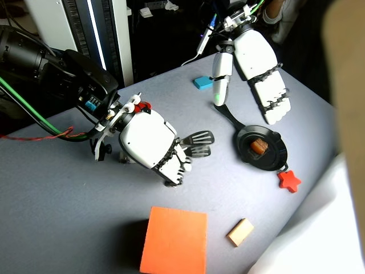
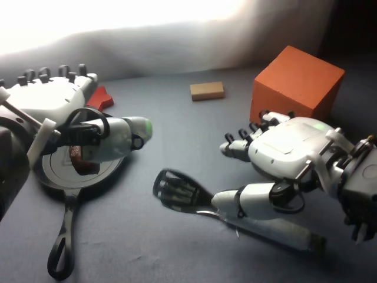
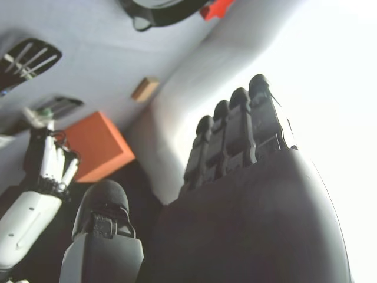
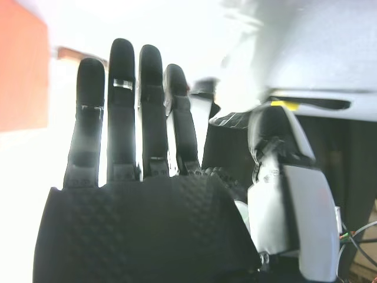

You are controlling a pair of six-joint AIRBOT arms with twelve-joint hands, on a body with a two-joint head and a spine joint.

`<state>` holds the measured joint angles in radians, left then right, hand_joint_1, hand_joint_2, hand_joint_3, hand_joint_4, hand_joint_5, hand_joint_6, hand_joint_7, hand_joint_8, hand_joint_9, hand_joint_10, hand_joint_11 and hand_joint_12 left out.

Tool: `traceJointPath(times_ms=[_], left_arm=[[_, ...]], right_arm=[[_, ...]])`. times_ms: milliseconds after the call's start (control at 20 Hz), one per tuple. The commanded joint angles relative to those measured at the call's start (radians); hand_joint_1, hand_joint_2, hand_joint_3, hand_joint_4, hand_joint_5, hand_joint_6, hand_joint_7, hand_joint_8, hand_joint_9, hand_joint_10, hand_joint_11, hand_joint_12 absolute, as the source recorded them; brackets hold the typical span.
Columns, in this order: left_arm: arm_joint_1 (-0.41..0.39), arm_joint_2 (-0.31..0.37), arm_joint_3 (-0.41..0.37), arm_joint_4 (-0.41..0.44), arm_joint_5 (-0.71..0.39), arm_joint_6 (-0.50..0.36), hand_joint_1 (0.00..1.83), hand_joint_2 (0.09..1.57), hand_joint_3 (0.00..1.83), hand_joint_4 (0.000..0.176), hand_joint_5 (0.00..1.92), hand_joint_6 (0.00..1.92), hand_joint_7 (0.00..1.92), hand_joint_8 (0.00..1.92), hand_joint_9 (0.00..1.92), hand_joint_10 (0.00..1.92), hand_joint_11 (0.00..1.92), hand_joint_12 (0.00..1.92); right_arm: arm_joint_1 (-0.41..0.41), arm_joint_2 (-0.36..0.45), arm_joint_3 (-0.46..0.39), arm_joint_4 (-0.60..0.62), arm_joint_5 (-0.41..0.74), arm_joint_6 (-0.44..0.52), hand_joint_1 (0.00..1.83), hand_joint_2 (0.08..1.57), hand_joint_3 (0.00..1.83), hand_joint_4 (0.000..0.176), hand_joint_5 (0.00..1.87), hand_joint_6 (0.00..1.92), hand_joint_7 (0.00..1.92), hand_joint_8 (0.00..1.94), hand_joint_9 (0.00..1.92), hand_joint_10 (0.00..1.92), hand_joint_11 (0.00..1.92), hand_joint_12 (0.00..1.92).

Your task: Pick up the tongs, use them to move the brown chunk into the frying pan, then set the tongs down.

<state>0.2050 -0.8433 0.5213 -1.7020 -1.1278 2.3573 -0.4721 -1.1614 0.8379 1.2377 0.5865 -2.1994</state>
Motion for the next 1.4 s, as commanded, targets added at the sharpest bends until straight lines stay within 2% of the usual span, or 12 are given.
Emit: traceJointPath(times_ms=[0, 200, 450, 600, 700, 750, 800, 900, 1000, 1150, 1300, 1350], left_arm=[[-0.017, 0.005, -0.002, 0.086, -0.033, 0.008, 0.00, 1.20, 0.00, 0.000, 0.00, 0.00, 0.00, 0.00, 0.00, 0.00, 0.00, 0.00], [-0.013, 0.005, -0.010, 0.096, -0.032, 0.024, 0.00, 1.21, 0.00, 0.000, 0.00, 0.00, 0.01, 0.00, 0.00, 0.00, 0.01, 0.00], [-0.012, 0.002, -0.032, 0.124, -0.032, 0.068, 0.00, 1.24, 0.00, 0.000, 0.05, 0.00, 0.07, 0.01, 0.05, 0.00, 0.00, 0.16], [-0.009, 0.001, -0.047, 0.125, -0.032, 0.080, 0.06, 1.26, 0.00, 0.002, 0.30, 0.03, 0.30, 0.02, 0.26, 0.03, 0.00, 0.69], [-0.006, 0.000, -0.056, 0.138, -0.031, 0.080, 0.13, 1.28, 0.00, 0.000, 0.49, 0.07, 0.53, 0.05, 0.46, 0.11, 0.00, 1.14], [-0.005, -0.002, -0.059, 0.151, -0.030, 0.080, 0.17, 1.30, 0.00, 0.000, 0.59, 0.12, 0.65, 0.15, 0.43, 0.54, 0.00, 1.42], [-0.005, -0.003, -0.059, 0.156, -0.027, 0.077, 0.21, 1.34, 0.00, 0.000, 0.67, 0.36, 0.64, 0.66, 0.41, 1.06, 0.01, 1.71], [-0.004, -0.005, -0.059, 0.158, -0.023, 0.073, 0.24, 1.38, 0.01, 0.000, 0.70, 0.86, 0.71, 1.21, 0.52, 1.50, 0.23, 1.90], [0.000, -0.005, -0.062, 0.158, -0.020, 0.068, 0.28, 1.42, 0.01, 0.000, 0.75, 1.21, 0.79, 1.59, 0.66, 1.87, 0.52, 1.92], [0.005, -0.005, -0.065, 0.158, -0.019, 0.058, 0.41, 1.42, 0.00, 0.000, 0.86, 1.62, 0.94, 1.70, 0.82, 1.92, 0.62, 1.92], [0.005, -0.005, -0.066, 0.158, -0.019, 0.045, 0.45, 1.45, 0.01, 0.000, 0.83, 1.69, 0.99, 1.79, 0.93, 1.92, 0.75, 1.92], [0.005, -0.005, -0.066, 0.158, -0.018, 0.039, 0.46, 1.45, 0.00, 0.000, 0.82, 1.70, 0.98, 1.80, 0.92, 1.92, 0.75, 1.92]], right_arm=[[0.014, 0.009, 0.001, -0.049, 0.050, 0.002, 0.08, 1.08, 0.00, 0.000, 0.21, 0.00, 0.28, 0.00, 0.26, 0.05, 0.00, 0.81], [0.018, 0.042, -0.026, -0.049, 0.056, -0.001, 0.10, 1.05, 0.00, 0.000, 0.19, 0.00, 0.25, 0.01, 0.25, 0.02, 0.00, 0.72], [0.022, 0.100, -0.104, -0.044, 0.074, -0.033, 0.04, 1.12, 0.00, 0.000, 0.48, 0.04, 0.62, 0.03, 0.60, 0.09, 0.00, 1.37], [0.069, 0.186, -0.165, 0.059, 0.028, -0.109, 0.08, 1.18, 0.00, 0.000, 0.85, 0.08, 0.99, 0.04, 0.84, 0.36, 0.26, 1.46], [0.091, 0.258, -0.217, 0.066, 0.002, -0.164, 0.16, 1.20, 0.00, 0.000, 1.08, 0.14, 1.20, 0.14, 0.84, 0.93, 0.44, 1.59], [0.099, 0.287, -0.244, 0.066, 0.007, -0.209, 0.15, 1.23, 0.00, 0.000, 1.13, 0.24, 1.24, 0.29, 0.86, 1.09, 0.47, 1.66], [0.106, 0.305, -0.261, 0.066, 0.016, -0.245, 0.17, 1.26, 0.00, 0.000, 1.13, 0.32, 1.26, 0.37, 0.95, 1.08, 0.53, 1.68], [0.128, 0.363, -0.310, 0.066, 0.027, -0.306, 0.24, 1.32, 0.00, 0.000, 1.10, 0.58, 1.28, 0.60, 1.03, 1.22, 0.64, 1.77], [0.134, 0.414, -0.337, 0.066, -0.003, -0.331, 0.34, 1.40, 0.01, 0.000, 1.03, 0.85, 1.22, 1.10, 1.09, 1.57, 0.80, 1.91], [0.125, 0.461, -0.346, 0.066, -0.050, -0.370, 0.51, 1.46, 0.01, 0.000, 0.94, 1.44, 1.16, 1.40, 1.04, 1.73, 0.84, 1.92], [0.118, 0.498, -0.346, 0.066, -0.098, -0.371, 0.72, 1.44, 0.00, 0.000, 0.94, 1.61, 1.16, 1.57, 1.07, 1.84, 0.92, 1.92], [0.121, 0.506, -0.346, 0.066, -0.102, -0.371, 0.90, 1.40, 0.00, 0.000, 0.67, 1.65, 1.13, 1.56, 1.06, 1.81, 0.91, 1.92]])
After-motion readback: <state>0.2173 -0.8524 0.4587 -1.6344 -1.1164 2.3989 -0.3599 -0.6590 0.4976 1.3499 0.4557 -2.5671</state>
